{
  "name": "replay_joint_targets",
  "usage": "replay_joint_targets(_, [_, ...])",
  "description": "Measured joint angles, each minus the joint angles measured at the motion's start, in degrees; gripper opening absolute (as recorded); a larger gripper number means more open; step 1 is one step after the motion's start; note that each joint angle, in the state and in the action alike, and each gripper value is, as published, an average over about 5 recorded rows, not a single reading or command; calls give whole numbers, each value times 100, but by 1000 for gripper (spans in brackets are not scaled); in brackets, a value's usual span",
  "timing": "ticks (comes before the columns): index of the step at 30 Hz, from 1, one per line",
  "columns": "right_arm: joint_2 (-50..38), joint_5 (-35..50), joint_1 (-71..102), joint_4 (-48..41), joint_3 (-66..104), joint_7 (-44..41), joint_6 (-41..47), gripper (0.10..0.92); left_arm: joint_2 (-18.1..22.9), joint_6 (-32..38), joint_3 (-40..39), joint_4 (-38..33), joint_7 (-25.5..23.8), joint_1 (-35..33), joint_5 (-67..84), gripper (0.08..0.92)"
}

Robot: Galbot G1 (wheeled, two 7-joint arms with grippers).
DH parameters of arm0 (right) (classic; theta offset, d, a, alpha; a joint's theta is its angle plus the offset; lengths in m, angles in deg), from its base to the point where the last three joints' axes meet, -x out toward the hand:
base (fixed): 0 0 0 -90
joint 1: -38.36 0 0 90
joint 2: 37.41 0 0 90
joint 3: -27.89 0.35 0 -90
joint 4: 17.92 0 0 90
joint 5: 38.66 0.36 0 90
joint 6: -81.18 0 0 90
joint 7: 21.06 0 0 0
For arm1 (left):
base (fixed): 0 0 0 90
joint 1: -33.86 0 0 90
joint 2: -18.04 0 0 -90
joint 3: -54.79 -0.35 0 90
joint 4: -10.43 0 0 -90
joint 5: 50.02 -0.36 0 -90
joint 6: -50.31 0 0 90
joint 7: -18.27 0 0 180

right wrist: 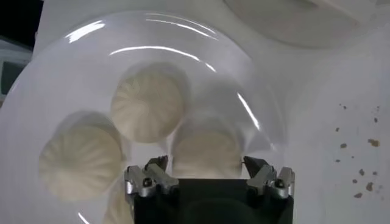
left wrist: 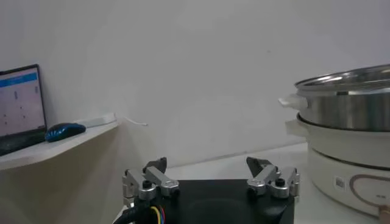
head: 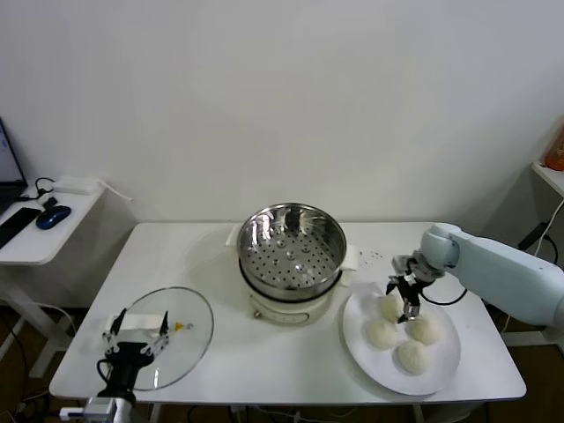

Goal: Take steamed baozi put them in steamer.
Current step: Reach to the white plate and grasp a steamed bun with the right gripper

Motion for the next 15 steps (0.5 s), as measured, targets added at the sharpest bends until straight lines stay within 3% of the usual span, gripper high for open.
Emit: replay_joint_targets(15, [-43, -60, 88, -5, 125, -1, -7, 686, 2, -1, -2, 9, 2, -6, 0, 823])
